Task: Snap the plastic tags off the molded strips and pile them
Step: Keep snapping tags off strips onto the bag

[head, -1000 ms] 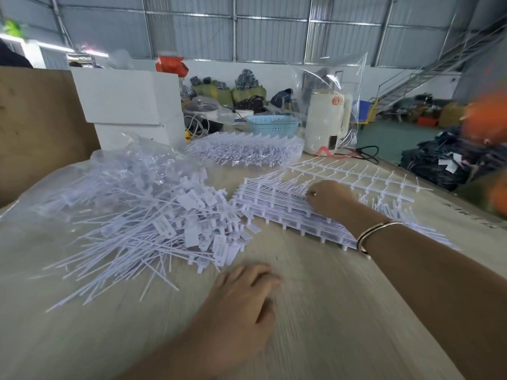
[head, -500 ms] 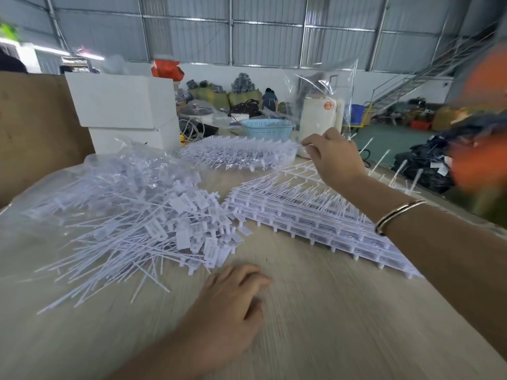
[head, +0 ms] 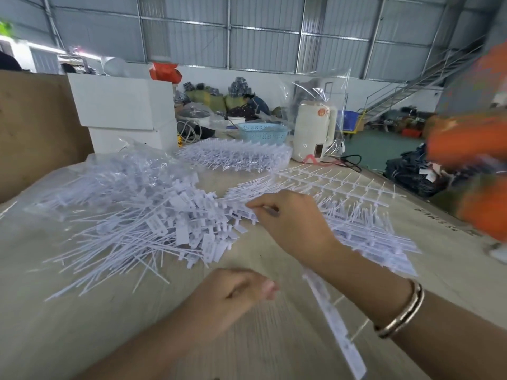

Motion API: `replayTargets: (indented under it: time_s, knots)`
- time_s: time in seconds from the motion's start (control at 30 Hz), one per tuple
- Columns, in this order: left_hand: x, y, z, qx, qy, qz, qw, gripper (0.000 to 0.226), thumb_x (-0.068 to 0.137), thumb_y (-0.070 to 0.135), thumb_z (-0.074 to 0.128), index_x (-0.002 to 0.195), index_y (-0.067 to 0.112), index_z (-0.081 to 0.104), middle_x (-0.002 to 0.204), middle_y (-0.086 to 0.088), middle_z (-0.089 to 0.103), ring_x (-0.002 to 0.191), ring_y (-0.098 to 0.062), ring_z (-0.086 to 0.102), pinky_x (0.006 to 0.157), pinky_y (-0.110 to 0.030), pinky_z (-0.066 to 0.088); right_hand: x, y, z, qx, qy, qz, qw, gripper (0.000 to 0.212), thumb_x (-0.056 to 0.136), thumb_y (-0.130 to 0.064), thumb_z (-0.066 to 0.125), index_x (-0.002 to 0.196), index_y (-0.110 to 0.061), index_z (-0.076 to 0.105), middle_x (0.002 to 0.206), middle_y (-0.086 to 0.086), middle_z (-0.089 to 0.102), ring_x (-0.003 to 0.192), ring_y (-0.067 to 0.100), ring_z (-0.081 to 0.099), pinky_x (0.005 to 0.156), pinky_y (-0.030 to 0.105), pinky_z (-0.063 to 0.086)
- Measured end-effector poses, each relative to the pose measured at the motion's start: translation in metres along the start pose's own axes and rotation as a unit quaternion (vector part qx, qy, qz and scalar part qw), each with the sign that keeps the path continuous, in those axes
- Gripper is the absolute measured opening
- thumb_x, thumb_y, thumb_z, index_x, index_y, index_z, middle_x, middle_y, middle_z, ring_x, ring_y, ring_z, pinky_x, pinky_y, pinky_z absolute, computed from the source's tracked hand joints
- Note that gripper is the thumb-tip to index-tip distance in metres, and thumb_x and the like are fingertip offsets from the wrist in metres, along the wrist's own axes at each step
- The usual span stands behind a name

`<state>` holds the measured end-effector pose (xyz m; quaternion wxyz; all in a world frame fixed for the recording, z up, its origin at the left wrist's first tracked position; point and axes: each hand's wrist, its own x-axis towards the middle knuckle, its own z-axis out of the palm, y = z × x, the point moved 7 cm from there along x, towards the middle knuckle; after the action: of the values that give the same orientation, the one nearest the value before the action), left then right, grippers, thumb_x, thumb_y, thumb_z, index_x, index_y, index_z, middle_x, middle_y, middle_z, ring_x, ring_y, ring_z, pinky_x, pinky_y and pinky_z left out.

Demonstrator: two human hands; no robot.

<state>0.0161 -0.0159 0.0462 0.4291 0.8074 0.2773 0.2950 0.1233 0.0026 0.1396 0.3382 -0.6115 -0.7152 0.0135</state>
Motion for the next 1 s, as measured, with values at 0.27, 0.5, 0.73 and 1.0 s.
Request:
replayTargets:
  time_s: [0.27, 0.5, 0.73, 1.0]
  knots:
    - [-0.005, -0.001, -0.008, 0.036, -0.071, -0.065, 0.995, 0.011, 0.088, 0.017, 0.061, 0.094, 0.008, 0.066, 0.090, -0.005, 0.071, 0.085, -0.019, 0.067, 0.081, -0.035, 0.052, -0.003, 0.002, 0.006, 0.071, -0.124, 0.103, 0.984, 0.021, 0.094, -0.028, 0.047, 0.078, -0.015, 0.049, 0.086, 0.008, 0.050, 0.083, 0.020, 0.045, 0.076, 0.034, 0.044]
    - [-0.004, -0.026, -0.063, -0.072, -0.078, -0.170, 0.980, 0.018, 0.094, 0.003, 0.046, 0.081, 0.014, 0.052, 0.064, 0.006, 0.058, 0.053, -0.007, 0.055, 0.052, -0.020, 0.045, -0.023, 0.017, -0.006, -0.160, -0.155, 0.119, 0.968, 0.039, 0.095, -0.042, 0.038, 0.128, -0.025, 0.050, 0.115, -0.001, 0.060, 0.100, 0.024, 0.059, 0.082, 0.035, 0.046]
    - [0.001, -0.046, -0.075, -0.179, -0.103, -0.248, 0.946, 0.015, 0.070, 0.016, 0.060, 0.083, 0.010, 0.057, 0.059, 0.007, 0.059, 0.046, -0.005, 0.050, 0.041, -0.018, 0.041, -0.054, -0.051, 0.040, -0.197, -0.108, -0.204, 0.953, 0.055, 0.078, -0.023, 0.048, 0.133, -0.022, 0.046, 0.120, 0.004, 0.050, 0.108, 0.022, 0.048, 0.098, 0.037, 0.034]
    - [0.001, -0.060, -0.080, -0.133, -0.048, -0.281, 0.949, 0.008, 0.080, 0.008, 0.061, 0.074, 0.013, 0.058, 0.062, 0.001, 0.062, 0.048, -0.002, 0.058, 0.044, -0.015, 0.044, -0.039, -0.061, 0.079, -0.201, -0.067, -0.238, 0.948, 0.049, 0.091, -0.031, 0.051, 0.138, -0.022, 0.041, 0.118, 0.002, 0.054, 0.111, 0.021, 0.055, 0.118, 0.044, 0.009]
